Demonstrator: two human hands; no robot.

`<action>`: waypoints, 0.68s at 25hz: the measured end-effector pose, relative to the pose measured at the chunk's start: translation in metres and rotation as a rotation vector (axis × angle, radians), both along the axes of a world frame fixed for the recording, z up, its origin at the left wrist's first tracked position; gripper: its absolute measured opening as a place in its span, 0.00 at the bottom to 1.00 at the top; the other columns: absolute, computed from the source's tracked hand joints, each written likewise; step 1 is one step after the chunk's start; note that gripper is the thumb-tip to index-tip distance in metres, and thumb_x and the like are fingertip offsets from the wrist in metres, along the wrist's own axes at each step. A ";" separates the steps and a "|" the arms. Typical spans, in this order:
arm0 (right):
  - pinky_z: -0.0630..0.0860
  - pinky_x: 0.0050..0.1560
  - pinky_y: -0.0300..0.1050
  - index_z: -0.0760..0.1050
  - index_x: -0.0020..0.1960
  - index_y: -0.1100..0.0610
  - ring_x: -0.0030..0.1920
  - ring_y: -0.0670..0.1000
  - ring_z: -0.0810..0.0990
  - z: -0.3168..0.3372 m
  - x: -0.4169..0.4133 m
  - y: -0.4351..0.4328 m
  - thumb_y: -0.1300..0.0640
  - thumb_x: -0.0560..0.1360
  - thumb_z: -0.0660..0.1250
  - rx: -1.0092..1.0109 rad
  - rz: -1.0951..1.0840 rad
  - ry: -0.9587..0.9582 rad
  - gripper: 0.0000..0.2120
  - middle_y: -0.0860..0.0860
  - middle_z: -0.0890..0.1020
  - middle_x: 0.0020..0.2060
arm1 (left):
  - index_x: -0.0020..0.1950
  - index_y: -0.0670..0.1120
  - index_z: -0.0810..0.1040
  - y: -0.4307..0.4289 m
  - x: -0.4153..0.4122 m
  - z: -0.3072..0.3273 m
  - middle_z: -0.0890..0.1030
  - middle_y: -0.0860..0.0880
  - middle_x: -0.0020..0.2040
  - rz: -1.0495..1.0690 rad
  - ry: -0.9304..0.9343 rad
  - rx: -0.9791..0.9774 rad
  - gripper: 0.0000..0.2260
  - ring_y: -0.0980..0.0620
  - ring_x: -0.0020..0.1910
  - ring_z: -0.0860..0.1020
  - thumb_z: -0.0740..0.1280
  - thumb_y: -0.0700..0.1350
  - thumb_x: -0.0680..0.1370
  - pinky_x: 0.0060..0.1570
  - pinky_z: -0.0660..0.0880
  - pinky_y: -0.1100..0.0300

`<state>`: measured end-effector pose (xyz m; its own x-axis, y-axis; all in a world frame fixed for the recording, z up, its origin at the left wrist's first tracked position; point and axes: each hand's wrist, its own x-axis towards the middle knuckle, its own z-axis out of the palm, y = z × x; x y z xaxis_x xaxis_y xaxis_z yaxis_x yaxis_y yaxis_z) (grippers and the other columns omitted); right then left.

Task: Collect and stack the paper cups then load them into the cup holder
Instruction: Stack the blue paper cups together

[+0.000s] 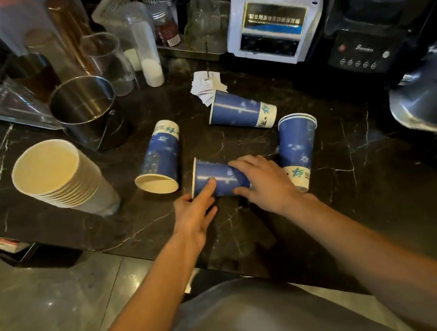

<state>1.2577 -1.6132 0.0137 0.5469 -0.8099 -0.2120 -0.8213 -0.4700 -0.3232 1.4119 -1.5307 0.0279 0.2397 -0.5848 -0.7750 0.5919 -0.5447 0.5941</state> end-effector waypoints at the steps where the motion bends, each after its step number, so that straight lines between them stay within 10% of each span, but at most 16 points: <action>1: 0.67 0.66 0.50 0.63 0.74 0.50 0.68 0.53 0.69 -0.001 -0.003 0.001 0.47 0.76 0.67 0.004 -0.013 -0.048 0.29 0.49 0.69 0.70 | 0.58 0.45 0.68 -0.003 -0.003 0.000 0.77 0.45 0.59 -0.001 -0.017 -0.010 0.19 0.47 0.62 0.76 0.75 0.43 0.73 0.67 0.72 0.46; 8: 0.72 0.65 0.44 0.68 0.72 0.52 0.66 0.47 0.73 0.005 -0.022 0.023 0.49 0.76 0.69 0.185 -0.178 -0.499 0.26 0.50 0.75 0.67 | 0.71 0.50 0.71 -0.019 -0.014 -0.002 0.81 0.51 0.63 -0.075 -0.187 -0.290 0.45 0.51 0.64 0.79 0.82 0.57 0.57 0.66 0.74 0.49; 12: 0.69 0.63 0.40 0.70 0.68 0.52 0.66 0.48 0.71 0.026 -0.046 0.007 0.50 0.76 0.68 -0.245 -0.575 -0.592 0.22 0.51 0.73 0.64 | 0.69 0.54 0.67 -0.033 0.001 0.007 0.75 0.58 0.65 -0.320 -0.553 -0.436 0.36 0.59 0.64 0.73 0.80 0.51 0.65 0.63 0.71 0.60; 17: 0.72 0.65 0.60 0.57 0.75 0.54 0.69 0.60 0.70 -0.007 -0.061 -0.014 0.35 0.69 0.70 0.113 -1.105 -0.432 0.44 0.58 0.69 0.70 | 0.71 0.51 0.66 -0.046 0.026 -0.002 0.73 0.57 0.66 -0.496 -0.691 -0.493 0.39 0.58 0.66 0.72 0.81 0.51 0.64 0.68 0.71 0.54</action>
<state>1.1968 -1.6277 0.0063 -0.3916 -0.8757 -0.2823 -0.5767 0.4727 -0.6663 1.4380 -1.5765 0.0255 0.1881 -0.9619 -0.1985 -0.2005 -0.2354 0.9510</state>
